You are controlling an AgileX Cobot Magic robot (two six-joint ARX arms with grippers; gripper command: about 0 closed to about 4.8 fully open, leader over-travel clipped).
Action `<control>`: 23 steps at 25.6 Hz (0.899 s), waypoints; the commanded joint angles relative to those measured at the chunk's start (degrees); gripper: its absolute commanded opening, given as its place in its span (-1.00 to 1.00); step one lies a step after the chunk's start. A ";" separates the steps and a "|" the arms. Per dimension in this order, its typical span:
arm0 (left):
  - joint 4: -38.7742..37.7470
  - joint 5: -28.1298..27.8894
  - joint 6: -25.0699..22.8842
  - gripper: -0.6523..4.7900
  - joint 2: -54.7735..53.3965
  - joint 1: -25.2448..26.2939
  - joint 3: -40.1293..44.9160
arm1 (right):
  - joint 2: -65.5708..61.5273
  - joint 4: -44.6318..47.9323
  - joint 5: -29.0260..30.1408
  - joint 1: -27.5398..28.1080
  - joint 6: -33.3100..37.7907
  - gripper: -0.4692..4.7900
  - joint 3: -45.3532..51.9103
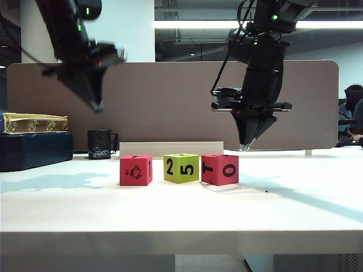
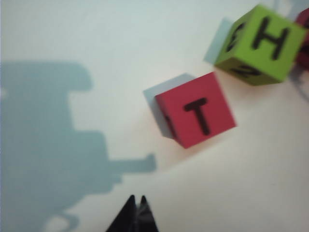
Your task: Select the appropriate blocks from the scattered letter blocks on the table and arrange them in a row to spell out "THU".
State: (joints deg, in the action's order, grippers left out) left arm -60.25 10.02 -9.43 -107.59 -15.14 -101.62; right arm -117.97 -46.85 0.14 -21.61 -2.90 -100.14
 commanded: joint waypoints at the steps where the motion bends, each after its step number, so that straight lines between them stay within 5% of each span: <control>1: -1.01 0.31 -0.20 -0.78 -2.86 0.02 -0.20 | -0.79 -0.46 0.26 -0.04 -0.13 -0.84 -0.11; 23: 2.47 6.93 0.87 -0.78 -10.27 -0.17 -0.20 | -3.43 2.12 7.89 -1.84 2.60 -0.84 -0.07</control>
State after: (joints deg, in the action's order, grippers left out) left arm -57.89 16.51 -8.73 -118.08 -15.25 -101.58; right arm -121.69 -46.13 6.83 -22.81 -1.04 -100.01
